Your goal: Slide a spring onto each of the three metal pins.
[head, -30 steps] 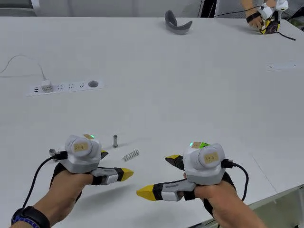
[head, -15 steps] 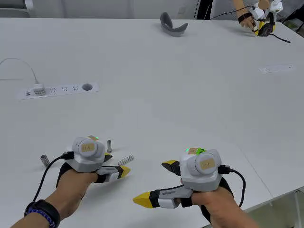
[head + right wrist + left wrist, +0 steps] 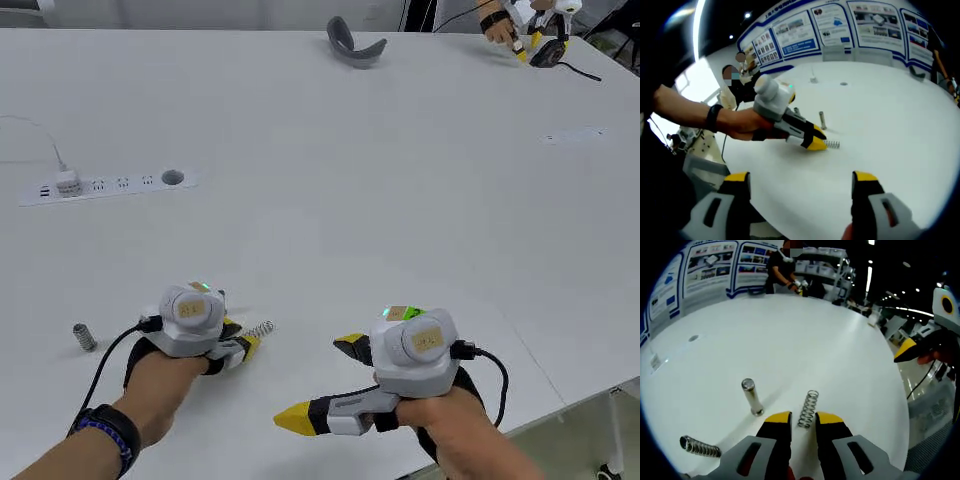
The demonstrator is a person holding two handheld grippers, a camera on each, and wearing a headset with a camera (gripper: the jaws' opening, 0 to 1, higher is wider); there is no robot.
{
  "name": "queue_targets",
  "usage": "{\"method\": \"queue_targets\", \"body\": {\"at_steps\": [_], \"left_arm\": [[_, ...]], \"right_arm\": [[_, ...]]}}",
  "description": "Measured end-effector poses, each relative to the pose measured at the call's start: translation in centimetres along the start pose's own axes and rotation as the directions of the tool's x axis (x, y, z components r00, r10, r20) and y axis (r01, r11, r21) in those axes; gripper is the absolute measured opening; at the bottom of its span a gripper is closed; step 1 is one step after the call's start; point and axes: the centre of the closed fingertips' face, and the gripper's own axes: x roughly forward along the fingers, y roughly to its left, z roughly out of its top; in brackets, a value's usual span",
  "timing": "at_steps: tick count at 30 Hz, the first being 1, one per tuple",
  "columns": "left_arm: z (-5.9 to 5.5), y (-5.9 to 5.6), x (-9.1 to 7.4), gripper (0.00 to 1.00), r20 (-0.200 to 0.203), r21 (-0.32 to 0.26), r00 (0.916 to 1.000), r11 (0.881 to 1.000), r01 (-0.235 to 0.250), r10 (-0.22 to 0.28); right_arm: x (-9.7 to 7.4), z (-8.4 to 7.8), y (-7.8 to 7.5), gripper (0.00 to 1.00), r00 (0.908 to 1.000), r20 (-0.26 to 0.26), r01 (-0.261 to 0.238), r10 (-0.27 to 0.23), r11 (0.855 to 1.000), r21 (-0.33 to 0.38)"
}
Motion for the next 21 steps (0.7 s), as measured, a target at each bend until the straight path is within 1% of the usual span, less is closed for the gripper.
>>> {"method": "queue_targets", "body": {"at_steps": [3,6,7,8,10,11,15,18,21], "left_arm": [[0.0,-0.2,0.0,0.15,0.002,0.029,1.0,1.0,-0.007,0.007],[-0.1,0.0,0.0,0.12,-0.009,0.069,0.9995,0.997,-0.031,0.032],[-0.3,-0.2,0.0,0.11,-0.012,0.087,0.9996,0.996,-0.024,0.026],[-0.4,-0.4,-0.1,0.11,-0.018,0.087,0.9996,0.996,-0.018,0.019],[-0.6,-0.4,-0.3,0.11,-0.022,0.091,0.9993,0.995,-0.028,0.03],[-0.6,-0.3,-0.5,0.11,-0.019,0.083,0.9993,0.996,-0.031,0.032],[-0.8,-0.3,-1.4,0.1,-0.001,0.011,0.9993,0.999,-0.036,0.036],[-1.2,-0.5,-2.3,0.1,0.005,-0.006,0.9993,0.999,-0.036,0.036],[-2.1,-0.7,-3.2,0.1,0.005,-0.024,0.9993,0.999,-0.037,0.037]], "right_arm": [[0.0,-0.1,0.1,0.85,1.0,-0.002,-0.002,0.002,1.0,0.003],[0.1,-0.3,0.1,0.84,1.0,-0.005,-0.002,0.002,1.0,0.01],[0.1,-0.3,0.1,0.84,1.0,-0.006,0.0,0.001,1.0,0.023],[0.1,-0.3,0.1,0.84,1.0,-0.002,-0.001,0.001,1.0,0.029],[0.0,-0.1,0.1,0.84,1.0,0.006,-0.002,0.002,0.999,0.034],[0.0,-0.2,0.2,0.84,1.0,0.006,-0.002,0.002,1.0,0.032],[0.1,-0.4,0.3,0.84,1.0,-0.003,-0.004,0.004,1.0,0.02],[0.1,-0.4,0.3,0.84,1.0,0.001,-0.003,0.003,1.0,0.027],[0.3,-0.7,0.6,0.84,1.0,-0.004,-0.008,0.008,1.0,0.025]]}}
